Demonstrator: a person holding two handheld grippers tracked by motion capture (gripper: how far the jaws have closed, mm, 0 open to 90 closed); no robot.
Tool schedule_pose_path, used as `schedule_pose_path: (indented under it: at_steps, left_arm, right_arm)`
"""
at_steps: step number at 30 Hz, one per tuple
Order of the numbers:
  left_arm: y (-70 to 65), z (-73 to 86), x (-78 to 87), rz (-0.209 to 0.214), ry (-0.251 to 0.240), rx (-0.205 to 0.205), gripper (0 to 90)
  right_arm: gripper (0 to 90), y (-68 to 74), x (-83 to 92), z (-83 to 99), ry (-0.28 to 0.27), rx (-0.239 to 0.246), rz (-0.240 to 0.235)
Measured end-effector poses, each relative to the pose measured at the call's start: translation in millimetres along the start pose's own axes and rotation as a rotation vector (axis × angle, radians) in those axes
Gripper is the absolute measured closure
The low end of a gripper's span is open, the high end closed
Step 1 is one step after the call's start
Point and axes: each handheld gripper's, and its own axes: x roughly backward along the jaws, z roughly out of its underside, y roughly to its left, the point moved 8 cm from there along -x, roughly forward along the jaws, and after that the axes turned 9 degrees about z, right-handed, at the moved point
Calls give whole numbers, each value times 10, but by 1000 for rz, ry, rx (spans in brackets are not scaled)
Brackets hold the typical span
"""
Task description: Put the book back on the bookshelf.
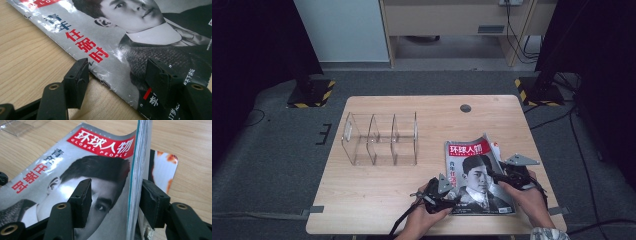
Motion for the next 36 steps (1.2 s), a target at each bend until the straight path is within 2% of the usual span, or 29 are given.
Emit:
schedule_pose_path:
  at_steps: [4, 8, 12, 15, 20, 23, 26, 28, 31, 35, 36]
  left_arm:
    - [-1, 0, 0, 0, 0, 0, 351]
    - [-1, 0, 0, 0, 0, -1, 351]
    - [-2, 0, 0, 0, 0, -1, 352]
    - [-2, 0, 0, 0, 0, -1, 352]
    - [-2, 0, 0, 0, 0, -1, 352]
    - [-2, 0, 0, 0, 0, -1, 352]
    - [-2, 0, 0, 0, 0, -1, 352]
    - [-2, -1, -1, 0, 0, -1, 352]
    - [-2, -1, -1, 0, 0, -1, 353]
    - [-1, -4, -4, -1, -1, 0, 354]
    - [-1, -4, -5, -1, -1, 0, 354]
  right_arm:
    - [560, 2, 39, -34, -19, 3, 2]
    - [634, 28, 82, -72, -38, 1, -18]
    - [639, 66, 79, -80, -37, 0, -36]
    - [586, 96, 47, -50, -15, -8, -58]
    - [473, 112, -34, 8, 31, -26, -67]
    - [406, 116, -75, 40, 62, -20, -67]
    - [387, 117, -76, 31, 72, -35, -77]
    - [390, 108, -112, 59, 90, -17, -65]
    - [450, 85, -150, 88, 113, -2, -51]
    - [592, 85, -111, 57, 88, 5, -64]
    - [592, 85, -111, 57, 88, 5, -64]
